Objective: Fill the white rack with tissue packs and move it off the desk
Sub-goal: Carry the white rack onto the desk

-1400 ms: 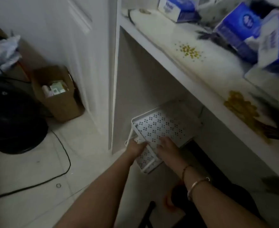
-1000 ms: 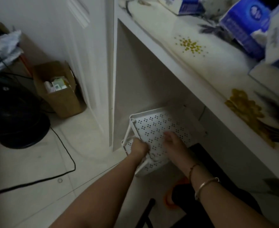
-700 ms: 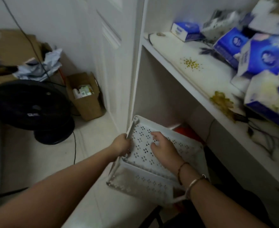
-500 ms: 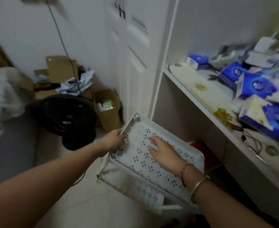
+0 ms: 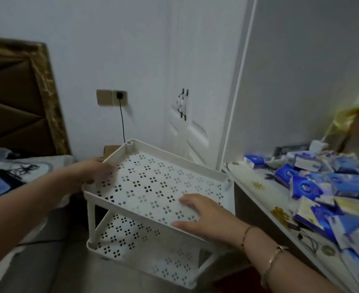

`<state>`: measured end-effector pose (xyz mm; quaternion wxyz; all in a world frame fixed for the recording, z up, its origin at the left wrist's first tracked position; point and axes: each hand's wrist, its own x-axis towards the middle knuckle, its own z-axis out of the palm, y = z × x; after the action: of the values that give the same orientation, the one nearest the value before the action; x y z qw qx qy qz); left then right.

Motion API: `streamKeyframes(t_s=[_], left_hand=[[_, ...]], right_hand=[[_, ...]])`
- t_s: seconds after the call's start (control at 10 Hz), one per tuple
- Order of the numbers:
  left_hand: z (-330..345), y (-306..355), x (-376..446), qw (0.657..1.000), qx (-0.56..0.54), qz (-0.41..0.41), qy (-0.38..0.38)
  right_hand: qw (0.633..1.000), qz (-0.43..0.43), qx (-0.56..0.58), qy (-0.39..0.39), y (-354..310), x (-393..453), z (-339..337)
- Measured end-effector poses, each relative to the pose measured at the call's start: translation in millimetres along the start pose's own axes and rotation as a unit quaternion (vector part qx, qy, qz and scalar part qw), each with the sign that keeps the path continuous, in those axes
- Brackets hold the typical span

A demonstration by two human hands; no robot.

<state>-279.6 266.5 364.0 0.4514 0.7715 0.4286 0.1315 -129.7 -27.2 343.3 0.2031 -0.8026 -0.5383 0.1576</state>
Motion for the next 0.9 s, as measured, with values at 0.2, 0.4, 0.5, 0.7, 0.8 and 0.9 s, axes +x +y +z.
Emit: streamKeyframes(t_s=[0.2, 0.4, 0.5, 0.7, 0.8, 0.9], left_hand=[[-45, 30, -6, 0.998, -0.028, 0.022, 0.043], [-77, 80, -36, 0.994, -0.066, 0.061, 0.057], [-94, 98, -41, 0.988, -0.102, 0.075, 0.087], [-122, 124, -63, 0.974, -0.162, 0.115, 0.112], [-124, 142, -73, 0.964, -0.184, 0.155, 0.115], [-131, 158, -86, 0.954, -0.181, 0.194, 0.138]], right_hand=[[0.996, -0.052, -0.03, 0.07, -43, -6, -42], [0.965, -0.081, -0.203, 0.145, -68, -2, -85], [0.948, -0.067, -0.245, 0.193, -78, -5, -107], [0.916, -0.027, -0.298, 0.268, -94, -12, -131], [0.923, -0.008, -0.286, 0.258, -98, -14, -141], [0.921, -0.029, -0.301, 0.246, -103, -19, -152]])
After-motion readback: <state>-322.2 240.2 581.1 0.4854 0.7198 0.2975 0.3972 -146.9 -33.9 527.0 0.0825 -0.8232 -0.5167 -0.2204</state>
